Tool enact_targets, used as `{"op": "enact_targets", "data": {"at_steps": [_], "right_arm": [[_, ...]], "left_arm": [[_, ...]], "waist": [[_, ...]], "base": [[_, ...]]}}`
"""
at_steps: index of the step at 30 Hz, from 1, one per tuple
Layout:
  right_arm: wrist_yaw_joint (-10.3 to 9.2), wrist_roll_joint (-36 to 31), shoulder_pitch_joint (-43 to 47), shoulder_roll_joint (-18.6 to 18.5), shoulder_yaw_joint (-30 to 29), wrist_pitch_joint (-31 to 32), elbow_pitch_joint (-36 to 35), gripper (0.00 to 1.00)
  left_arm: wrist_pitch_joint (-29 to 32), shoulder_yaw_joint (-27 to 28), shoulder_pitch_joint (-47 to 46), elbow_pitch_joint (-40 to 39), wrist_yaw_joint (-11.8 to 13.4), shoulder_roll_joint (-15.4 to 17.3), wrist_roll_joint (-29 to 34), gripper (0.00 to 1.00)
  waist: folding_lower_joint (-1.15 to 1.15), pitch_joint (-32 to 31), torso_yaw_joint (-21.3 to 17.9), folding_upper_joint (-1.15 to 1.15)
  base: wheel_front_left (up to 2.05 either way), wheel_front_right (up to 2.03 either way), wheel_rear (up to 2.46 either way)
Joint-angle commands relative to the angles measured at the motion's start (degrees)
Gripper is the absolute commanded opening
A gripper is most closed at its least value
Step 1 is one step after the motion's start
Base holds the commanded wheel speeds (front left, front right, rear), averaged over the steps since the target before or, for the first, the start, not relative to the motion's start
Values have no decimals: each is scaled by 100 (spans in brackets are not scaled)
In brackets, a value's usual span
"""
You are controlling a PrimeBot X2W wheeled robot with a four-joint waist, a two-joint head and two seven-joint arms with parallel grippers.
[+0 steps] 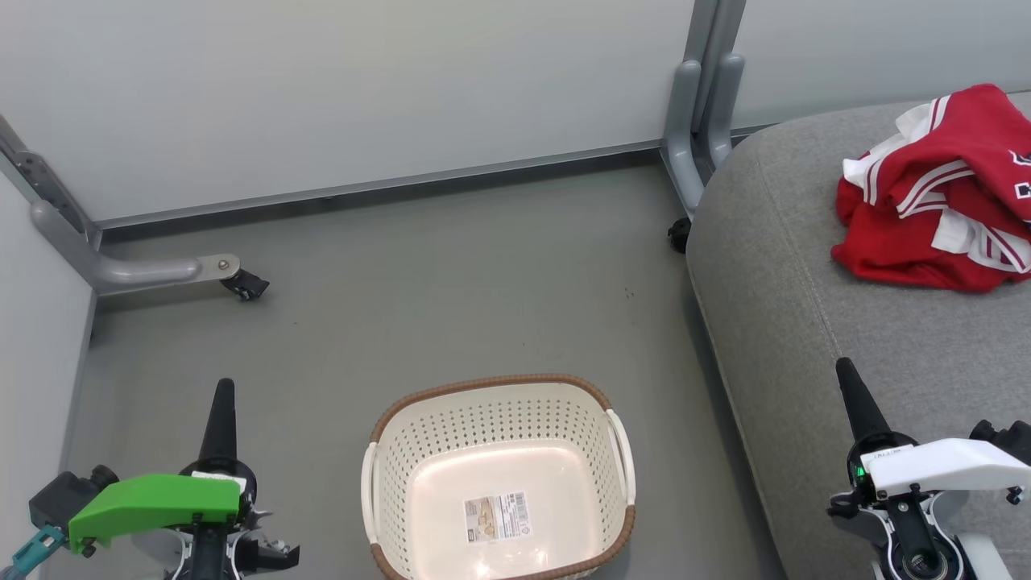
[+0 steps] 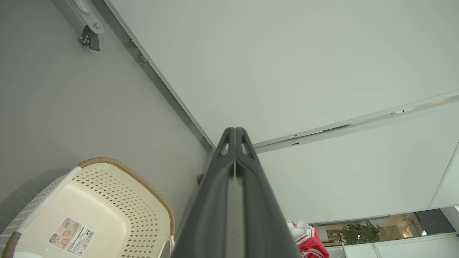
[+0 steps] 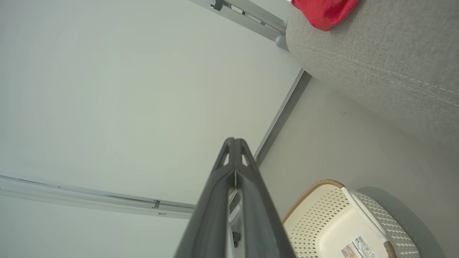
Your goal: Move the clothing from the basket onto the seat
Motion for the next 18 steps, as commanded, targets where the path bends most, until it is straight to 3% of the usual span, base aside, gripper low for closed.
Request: {"op": "enact_targets", "data": {"at_steps": [1, 18], "right_arm": [[-1, 157, -80, -42, -30, 41, -8, 0], [-1, 956, -103, -45, -96, 264, 64, 0]], "left_arm": [[37, 42, -83, -58, -35, 35, -161, 0], [253, 123, -91, -59, -90, 39, -974, 0]], "waist": [[0, -8, -13, 0], [0, -72, -124, 0]], "base": [[0, 0, 0], [0, 0, 0]]}}
